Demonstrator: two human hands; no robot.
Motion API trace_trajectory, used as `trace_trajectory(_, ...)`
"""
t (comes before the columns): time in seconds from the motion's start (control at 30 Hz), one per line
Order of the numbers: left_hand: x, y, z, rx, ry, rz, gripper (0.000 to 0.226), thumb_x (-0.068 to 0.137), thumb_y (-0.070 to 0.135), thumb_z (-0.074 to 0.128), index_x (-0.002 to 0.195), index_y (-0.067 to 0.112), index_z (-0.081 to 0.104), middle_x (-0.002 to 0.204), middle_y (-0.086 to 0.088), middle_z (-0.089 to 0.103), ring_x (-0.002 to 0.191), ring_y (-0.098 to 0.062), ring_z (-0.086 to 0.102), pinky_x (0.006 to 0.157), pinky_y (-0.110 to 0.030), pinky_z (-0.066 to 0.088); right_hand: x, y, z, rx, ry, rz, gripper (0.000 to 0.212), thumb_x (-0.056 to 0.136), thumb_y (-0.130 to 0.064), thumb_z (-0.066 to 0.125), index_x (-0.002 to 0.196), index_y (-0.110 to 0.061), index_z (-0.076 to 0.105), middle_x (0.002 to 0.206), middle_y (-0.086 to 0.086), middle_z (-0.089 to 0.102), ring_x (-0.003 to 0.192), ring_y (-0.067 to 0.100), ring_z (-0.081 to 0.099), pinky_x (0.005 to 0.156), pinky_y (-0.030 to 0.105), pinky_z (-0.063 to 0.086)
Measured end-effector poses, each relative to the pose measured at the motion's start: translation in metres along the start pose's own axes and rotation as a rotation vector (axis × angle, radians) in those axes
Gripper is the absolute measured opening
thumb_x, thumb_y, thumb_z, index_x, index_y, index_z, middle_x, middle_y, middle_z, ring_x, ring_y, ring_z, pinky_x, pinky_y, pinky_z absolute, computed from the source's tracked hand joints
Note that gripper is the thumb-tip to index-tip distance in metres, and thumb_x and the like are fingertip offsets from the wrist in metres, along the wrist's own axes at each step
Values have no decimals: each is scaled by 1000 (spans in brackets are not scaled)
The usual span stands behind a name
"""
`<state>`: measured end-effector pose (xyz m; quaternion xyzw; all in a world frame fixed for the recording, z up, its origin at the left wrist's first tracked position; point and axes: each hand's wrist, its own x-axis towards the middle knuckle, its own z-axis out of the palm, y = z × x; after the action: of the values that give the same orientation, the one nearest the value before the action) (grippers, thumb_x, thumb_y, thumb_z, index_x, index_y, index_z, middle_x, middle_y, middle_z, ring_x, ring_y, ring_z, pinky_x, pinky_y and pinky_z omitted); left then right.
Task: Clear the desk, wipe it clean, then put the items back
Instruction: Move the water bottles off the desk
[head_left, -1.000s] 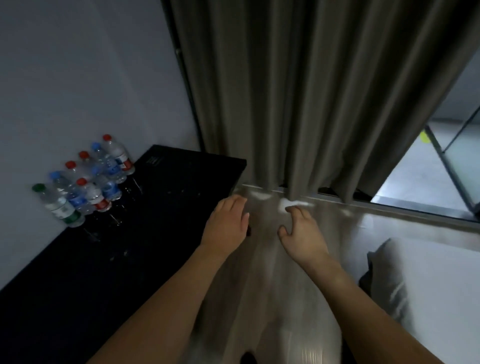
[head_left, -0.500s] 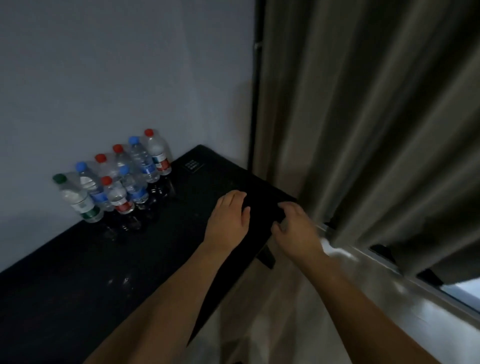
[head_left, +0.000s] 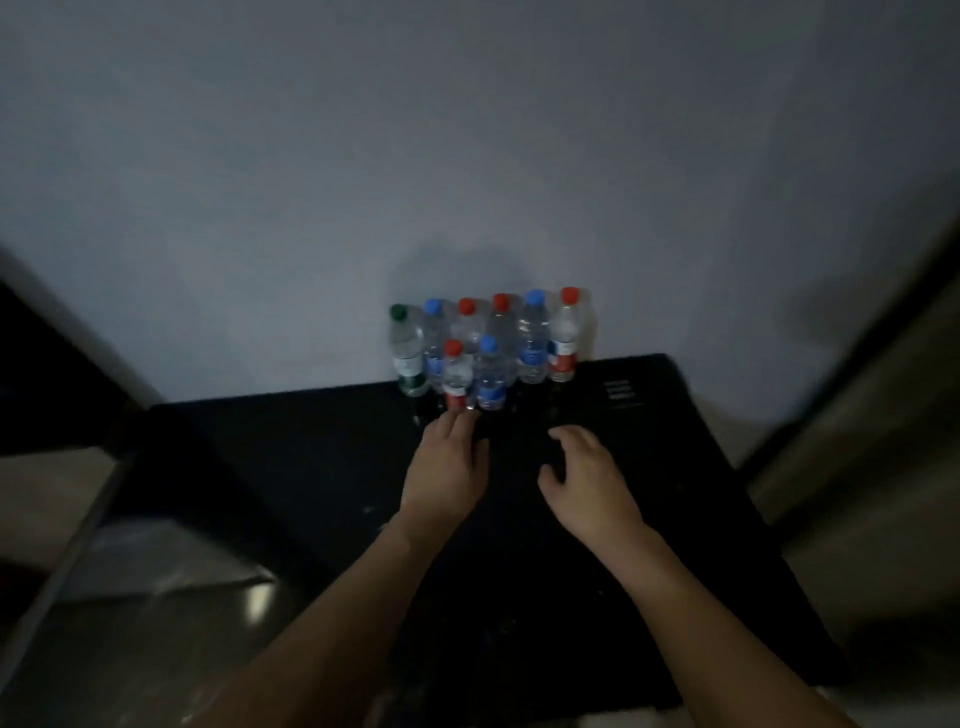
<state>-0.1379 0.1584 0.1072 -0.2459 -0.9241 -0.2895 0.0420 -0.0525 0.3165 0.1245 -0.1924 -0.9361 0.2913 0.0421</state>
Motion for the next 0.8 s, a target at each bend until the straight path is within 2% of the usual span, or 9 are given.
trace_trajectory(0.1, 12, -34, -2, 29, 27, -178, 45, 97, 29, 52, 139, 18, 46, 142, 0, 46, 132, -17, 41, 109, -35, 39, 38, -17, 22, -12, -114, -89, 53, 94, -27, 56, 143, -18, 40, 149, 0, 37, 136, 16, 37, 113, 30, 32)
trace_trajectory(0.17, 27, -55, 0, 44, 42, -237, 46, 97, 31, 51, 140, 19, 45, 144, 1, 44, 133, -15, 40, 110, -35, 39, 65, -23, 33, -19, -147, -127, 53, 94, -27, 55, 143, -17, 39, 149, 0, 36, 136, 16, 37, 112, 30, 32)
trace_trajectory(0.33, 103, -95, 6, 2, 60, -255, 43, 96, 27, 53, 138, 20, 46, 142, 0, 46, 129, -16, 43, 104, -30, 41, 139, -32, 41, -39, -182, -143, 53, 93, -26, 56, 143, -16, 40, 148, 1, 39, 133, 18, 41, 109, 30, 36)
trace_trajectory(0.47, 179, -131, 13, -34, 128, -267, 46, 96, 27, 52, 140, 17, 42, 145, -3, 42, 130, -19, 43, 105, -35, 42, 214, -51, 52, -41, -160, -223, 45, 92, -20, 58, 136, -14, 46, 135, 4, 49, 122, 21, 50, 99, 31, 43)
trace_trajectory(0.53, 210, -151, 19, -47, 156, -264, 46, 96, 26, 52, 141, 18, 42, 145, -2, 40, 130, -18, 42, 104, -32, 41, 253, -69, 62, -64, -140, -274, 43, 94, -23, 56, 135, -16, 45, 135, 3, 47, 120, 21, 51, 98, 32, 44)
trace_trajectory(0.63, 238, -179, 29, -37, 161, -221, 42, 96, 27, 53, 137, 21, 44, 138, -1, 48, 122, -17, 47, 98, -34, 47, 307, -93, 82, -135, -157, -332, 50, 97, -29, 53, 143, -17, 37, 144, 5, 41, 128, 23, 45, 104, 37, 43)
trace_trajectory(0.7, 246, -189, 37, -45, 186, -206, 34, 96, 28, 55, 128, 21, 49, 127, 1, 55, 113, -15, 52, 89, -33, 50, 334, -105, 96, -192, -177, -359, 49, 97, -32, 52, 141, -16, 39, 140, 8, 45, 123, 25, 47, 100, 37, 44)
trace_trajectory(0.8, 249, -191, 49, -51, 264, -189, 21, 94, 28, 59, 112, 17, 54, 109, 1, 60, 98, -13, 53, 76, -25, 45, 358, -113, 111, -429, -178, -427, 42, 97, -37, 50, 132, -15, 47, 130, 9, 51, 114, 27, 52, 93, 38, 37)
